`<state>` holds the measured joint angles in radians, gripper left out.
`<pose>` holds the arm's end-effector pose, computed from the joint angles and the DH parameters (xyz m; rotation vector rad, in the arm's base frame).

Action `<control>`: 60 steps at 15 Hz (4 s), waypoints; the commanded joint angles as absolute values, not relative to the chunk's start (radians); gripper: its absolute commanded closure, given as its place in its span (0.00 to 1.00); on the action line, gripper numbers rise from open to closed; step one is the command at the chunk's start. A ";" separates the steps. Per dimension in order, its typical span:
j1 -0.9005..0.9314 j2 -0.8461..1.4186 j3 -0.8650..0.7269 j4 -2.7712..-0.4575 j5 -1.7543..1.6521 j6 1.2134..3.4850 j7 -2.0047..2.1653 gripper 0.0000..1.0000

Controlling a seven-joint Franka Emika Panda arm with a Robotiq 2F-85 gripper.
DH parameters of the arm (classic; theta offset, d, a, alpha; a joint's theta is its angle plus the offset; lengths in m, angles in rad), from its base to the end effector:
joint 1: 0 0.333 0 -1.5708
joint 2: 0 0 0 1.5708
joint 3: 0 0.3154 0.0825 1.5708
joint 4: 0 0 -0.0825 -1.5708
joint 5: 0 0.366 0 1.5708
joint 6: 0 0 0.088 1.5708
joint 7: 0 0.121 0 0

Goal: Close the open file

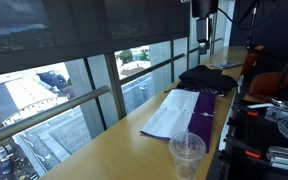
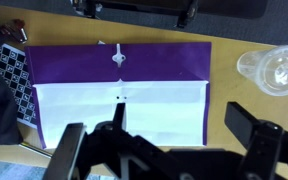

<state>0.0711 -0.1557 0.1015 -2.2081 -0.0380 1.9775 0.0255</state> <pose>0.4673 0.0795 0.4334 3.0724 0.2489 -0.1088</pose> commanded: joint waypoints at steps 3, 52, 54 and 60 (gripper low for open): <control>-0.008 0.069 0.003 -2.158 -0.067 2.209 -0.106 0.00; -0.375 0.975 0.087 -1.291 0.157 2.142 -0.520 0.27; -0.373 0.976 0.092 -1.289 0.159 2.142 -0.519 0.38; -0.371 0.981 0.101 -1.277 0.163 2.139 -0.516 0.85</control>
<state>-0.3546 0.9654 0.0802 -1.3163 0.1323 2.1775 -0.4951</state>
